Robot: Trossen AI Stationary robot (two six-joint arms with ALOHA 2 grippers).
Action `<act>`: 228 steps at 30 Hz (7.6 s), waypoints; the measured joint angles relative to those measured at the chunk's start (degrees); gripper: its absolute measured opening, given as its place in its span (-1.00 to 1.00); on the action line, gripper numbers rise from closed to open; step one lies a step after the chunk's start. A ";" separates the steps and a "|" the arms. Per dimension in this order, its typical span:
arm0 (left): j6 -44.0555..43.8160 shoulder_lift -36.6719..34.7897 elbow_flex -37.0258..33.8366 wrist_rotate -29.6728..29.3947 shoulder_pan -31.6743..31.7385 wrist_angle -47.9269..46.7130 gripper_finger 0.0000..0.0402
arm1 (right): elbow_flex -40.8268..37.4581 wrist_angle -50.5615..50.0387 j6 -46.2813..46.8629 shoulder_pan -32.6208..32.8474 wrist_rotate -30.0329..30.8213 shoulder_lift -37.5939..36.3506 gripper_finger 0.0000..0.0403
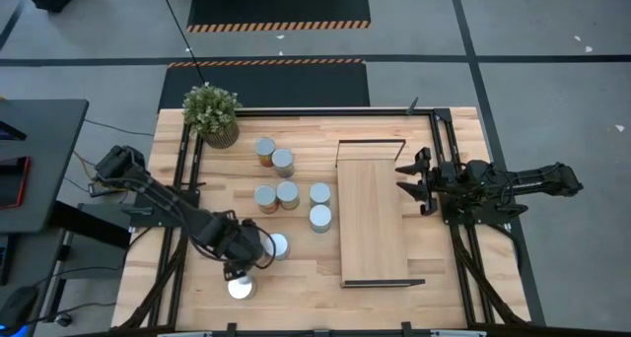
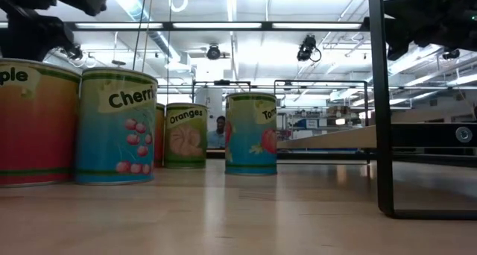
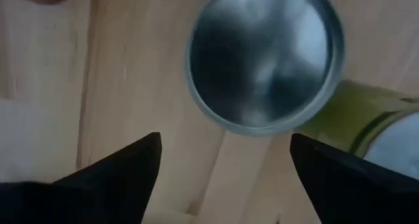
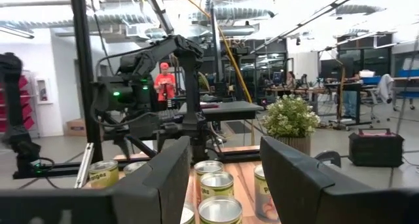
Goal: Pick and place cans onto a shelf
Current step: Put the bottom canned pineapple on the shelf
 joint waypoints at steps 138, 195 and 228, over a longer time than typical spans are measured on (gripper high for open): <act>105.61 37.53 58.79 0.24 33.48 9.15 0.60 | 18.17 -3.80 -1.15 -0.09 1.50 48.97 0.67; 65.01 25.02 58.86 -15.80 29.02 -0.54 0.97 | 10.91 -23.30 -2.35 -2.08 4.59 18.39 0.61; 46.27 -20.58 -6.27 -18.66 22.23 43.89 0.97 | -1.16 -9.42 2.51 -6.40 1.66 15.61 0.61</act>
